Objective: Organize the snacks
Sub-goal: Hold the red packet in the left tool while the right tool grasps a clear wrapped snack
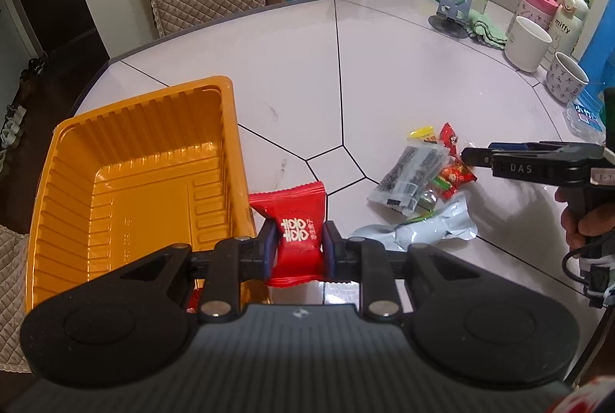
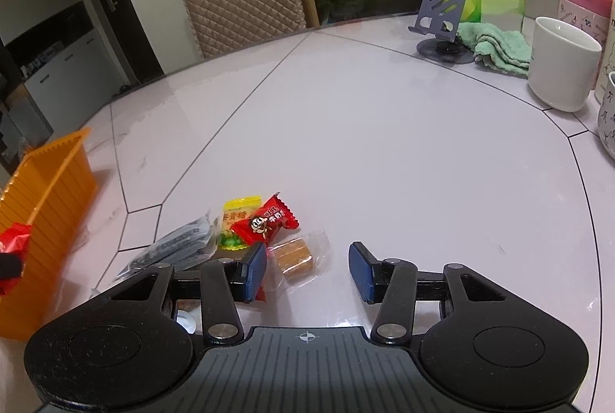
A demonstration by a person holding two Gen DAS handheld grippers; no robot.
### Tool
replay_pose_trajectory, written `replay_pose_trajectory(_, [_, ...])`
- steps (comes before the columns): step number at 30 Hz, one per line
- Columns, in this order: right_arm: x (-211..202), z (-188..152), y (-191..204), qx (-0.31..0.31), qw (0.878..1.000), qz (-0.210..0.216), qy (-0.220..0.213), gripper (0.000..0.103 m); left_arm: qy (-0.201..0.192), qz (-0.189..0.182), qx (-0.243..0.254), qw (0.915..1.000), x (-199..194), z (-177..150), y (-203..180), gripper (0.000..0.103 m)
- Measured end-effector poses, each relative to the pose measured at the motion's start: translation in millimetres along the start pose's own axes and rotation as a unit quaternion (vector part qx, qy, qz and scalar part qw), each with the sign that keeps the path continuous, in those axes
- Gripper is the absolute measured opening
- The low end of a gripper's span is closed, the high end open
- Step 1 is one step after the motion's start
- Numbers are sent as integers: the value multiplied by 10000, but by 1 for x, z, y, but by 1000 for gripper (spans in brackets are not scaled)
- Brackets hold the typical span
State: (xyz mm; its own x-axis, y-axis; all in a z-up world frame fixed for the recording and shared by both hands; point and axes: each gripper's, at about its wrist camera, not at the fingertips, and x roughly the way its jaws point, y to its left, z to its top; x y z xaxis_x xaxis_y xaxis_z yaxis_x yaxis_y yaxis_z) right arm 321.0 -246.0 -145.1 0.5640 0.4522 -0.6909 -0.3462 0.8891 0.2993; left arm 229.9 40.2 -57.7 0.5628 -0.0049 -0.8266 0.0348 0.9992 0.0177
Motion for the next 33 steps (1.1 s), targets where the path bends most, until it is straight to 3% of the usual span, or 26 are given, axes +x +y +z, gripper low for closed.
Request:
replay_pose_trajectory(10, [9, -4, 23, -789, 9962, -367, -6, 25, 14, 0, -63, 10000, 1, 1, 1, 23])
replay_pose_trajectory(14, [10, -6, 25, -826, 9959, -356, -5, 20, 11, -13, -58, 10000, 1, 1, 1, 23])
replay_pose_trajectory(33, [-33, -8, 21, -661, 9968, -399, -220, 18, -164, -105, 74, 9998, -16, -4, -13, 23])
